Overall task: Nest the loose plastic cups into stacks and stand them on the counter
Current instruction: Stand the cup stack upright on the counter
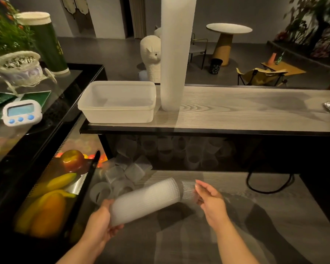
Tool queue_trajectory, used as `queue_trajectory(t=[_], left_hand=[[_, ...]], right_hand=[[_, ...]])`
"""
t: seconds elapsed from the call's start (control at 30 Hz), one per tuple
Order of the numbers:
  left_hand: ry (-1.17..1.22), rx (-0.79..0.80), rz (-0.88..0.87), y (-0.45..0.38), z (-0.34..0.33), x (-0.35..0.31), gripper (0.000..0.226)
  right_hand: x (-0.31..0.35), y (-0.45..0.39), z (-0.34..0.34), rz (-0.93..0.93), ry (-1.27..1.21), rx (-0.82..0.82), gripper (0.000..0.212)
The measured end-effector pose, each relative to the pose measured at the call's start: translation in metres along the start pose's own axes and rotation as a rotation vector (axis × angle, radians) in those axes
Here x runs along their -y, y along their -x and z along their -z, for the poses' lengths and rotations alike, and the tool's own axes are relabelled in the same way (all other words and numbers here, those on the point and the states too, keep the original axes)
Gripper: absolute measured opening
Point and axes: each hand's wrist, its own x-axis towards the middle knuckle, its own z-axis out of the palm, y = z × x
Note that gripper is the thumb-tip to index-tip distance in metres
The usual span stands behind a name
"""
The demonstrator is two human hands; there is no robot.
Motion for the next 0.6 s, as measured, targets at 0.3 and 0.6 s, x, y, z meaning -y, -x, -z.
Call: queue_trajectory(t=[0.3,0.6], left_hand=[[0.042,-0.053,-0.028,0.001,0.016,0.003,0.032],[0.047,0.010,-0.058,0.006,0.005,0.004,0.018]], right_hand=[[0.008,0.020,-0.030,0.113,-0.052,0.070,0.022],[0.029,0.035,-0.049,0.122,0.249,0.337,0.029]])
